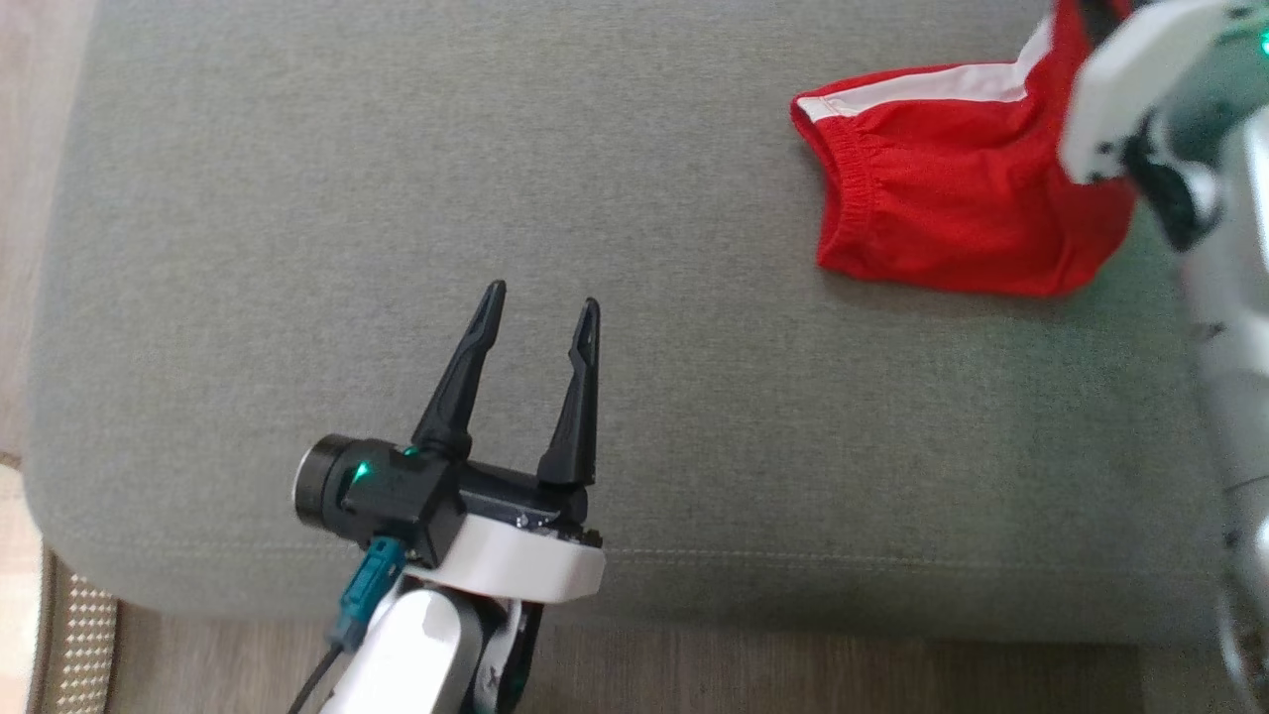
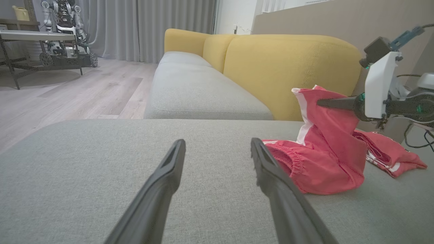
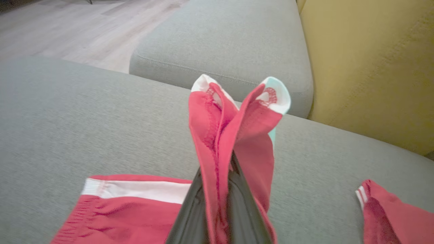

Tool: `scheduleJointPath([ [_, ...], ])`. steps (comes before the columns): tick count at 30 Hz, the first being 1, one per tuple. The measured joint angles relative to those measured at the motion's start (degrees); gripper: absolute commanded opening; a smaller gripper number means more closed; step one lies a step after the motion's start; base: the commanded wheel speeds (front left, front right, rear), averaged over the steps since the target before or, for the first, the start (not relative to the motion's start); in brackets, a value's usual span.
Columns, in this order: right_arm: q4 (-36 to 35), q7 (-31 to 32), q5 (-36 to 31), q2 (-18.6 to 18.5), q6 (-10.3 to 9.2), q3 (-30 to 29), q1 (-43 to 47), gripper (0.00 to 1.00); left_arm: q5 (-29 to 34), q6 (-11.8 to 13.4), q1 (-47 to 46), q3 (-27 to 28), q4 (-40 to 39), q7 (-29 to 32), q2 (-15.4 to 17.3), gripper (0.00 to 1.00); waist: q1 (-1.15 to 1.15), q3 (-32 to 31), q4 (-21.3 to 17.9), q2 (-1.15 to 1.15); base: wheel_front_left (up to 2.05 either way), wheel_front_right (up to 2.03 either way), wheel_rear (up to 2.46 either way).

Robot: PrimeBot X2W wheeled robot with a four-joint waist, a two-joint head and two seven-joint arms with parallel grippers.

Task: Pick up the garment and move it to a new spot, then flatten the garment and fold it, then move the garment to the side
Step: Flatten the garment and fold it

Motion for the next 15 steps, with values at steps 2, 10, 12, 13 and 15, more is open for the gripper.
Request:
scheduleJointPath([
  [2, -2.9, 1.3, -1.0, 1.9, 0.0, -0.6, 1.2, 0.0, -0.4, 0.0, 0.0, -0.4, 0.2, 0.0, 0.0, 1.0, 0.0, -0.1, 0.6, 0.0, 0.0, 0.0, 0.0],
  [10, -14.1, 7.7, -3.9, 6.9, 0.0, -1.4, 11.4, 0.0, -0.9, 0.5, 0.0, -0.9, 0.2, 0.0, 0.0, 1.0, 0.0, 0.3, 3.3, 0.0, 0.0, 0.0, 0.0],
  [12, -17.0, 8.8, -3.8, 7.7, 0.0, -1.4, 13.4, 0.0, -0.9, 0.6, 0.0, -0.9, 0.2, 0.0, 0.0, 1.0, 0.0, 0.7, 3.6, 0.0, 0.0, 0.0, 0.0],
  [13, -18.4, 9.1, -3.8, 8.1, 0.0, -1.2, 14.3, 0.0, -0.9, 0.6, 0.0, -0.9, 0.2, 0.0, 0.0, 1.0, 0.0, 0.8, 3.7, 0.0, 0.0, 0.0, 0.0],
  [15, -19.8, 9.3, -3.8, 8.4, 0.0, -1.1, 15.1, 0.06, -0.9, 0.6, 0.0, -0.9, 0.2, 0.0, 0.0, 1.0, 0.0, 1.0, 3.8, 0.0, 0.0, 0.0, 0.0],
])
